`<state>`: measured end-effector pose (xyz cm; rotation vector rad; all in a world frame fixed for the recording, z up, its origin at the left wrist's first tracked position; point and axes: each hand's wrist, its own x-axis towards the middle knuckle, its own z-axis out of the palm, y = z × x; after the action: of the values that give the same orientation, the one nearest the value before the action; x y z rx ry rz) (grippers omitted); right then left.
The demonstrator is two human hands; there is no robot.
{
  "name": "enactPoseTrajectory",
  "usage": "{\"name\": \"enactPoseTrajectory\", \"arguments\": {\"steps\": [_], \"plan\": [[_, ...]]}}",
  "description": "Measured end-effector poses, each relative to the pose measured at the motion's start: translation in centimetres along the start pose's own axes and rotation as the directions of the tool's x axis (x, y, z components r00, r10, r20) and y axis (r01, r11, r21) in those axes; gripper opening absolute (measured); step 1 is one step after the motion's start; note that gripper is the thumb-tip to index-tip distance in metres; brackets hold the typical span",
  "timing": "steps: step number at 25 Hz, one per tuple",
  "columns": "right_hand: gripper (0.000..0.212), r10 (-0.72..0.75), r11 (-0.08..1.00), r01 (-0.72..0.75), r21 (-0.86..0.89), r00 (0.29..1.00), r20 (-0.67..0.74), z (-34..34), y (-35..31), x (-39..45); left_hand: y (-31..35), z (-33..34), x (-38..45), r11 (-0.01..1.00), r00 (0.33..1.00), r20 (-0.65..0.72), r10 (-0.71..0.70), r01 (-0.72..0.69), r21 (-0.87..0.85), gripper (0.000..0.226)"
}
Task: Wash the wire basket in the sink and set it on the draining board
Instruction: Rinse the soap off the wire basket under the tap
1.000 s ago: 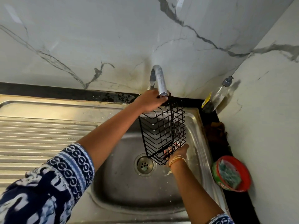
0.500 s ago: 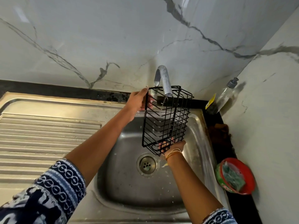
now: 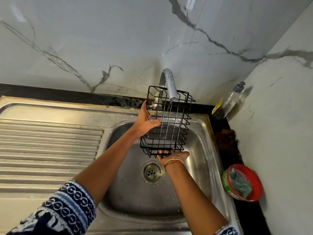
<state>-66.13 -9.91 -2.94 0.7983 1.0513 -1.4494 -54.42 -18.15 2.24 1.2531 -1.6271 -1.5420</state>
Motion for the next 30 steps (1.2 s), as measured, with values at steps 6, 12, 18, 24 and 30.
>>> {"name": "enactPoseTrajectory", "arguments": {"steps": [6, 12, 18, 24, 30], "plan": [[0.045, -0.193, 0.973, 0.187, -0.138, 0.981, -0.03, -0.4, -0.1, -0.2, -0.7, -0.3, 0.0, 0.985, 0.977, -0.182, -0.11, 0.083, -0.153, 0.076], [0.048, -0.831, -0.335, 0.74, -0.583, 0.06, 0.554, 1.1, -2.4, -0.1, -1.8, 0.2, -0.5, 0.968, 0.962, -0.183, -0.203, 0.169, -0.186, 0.058], [0.079, -0.443, -0.828, 0.343, -0.444, 0.087, 0.892, 4.2, -1.4, -2.3, -1.4, -0.9, 0.2, 0.93, 0.947, -0.173, -0.271, 0.211, -0.3, 0.061], [0.07, 0.05, -0.946, 0.318, 0.058, -0.035, 0.998, 5.6, -0.8, -3.6, -0.8, -0.5, 0.2, 0.884, 0.956, -0.071, -0.285, 0.234, -0.406, 0.055], [0.07, 0.024, -0.968, 0.249, 0.019, 0.017, 1.0, 5.4, -0.9, -3.6, -1.1, -1.0, 0.0, 0.874, 0.951, -0.078, -0.299, 0.24, -0.423, 0.062]]}}
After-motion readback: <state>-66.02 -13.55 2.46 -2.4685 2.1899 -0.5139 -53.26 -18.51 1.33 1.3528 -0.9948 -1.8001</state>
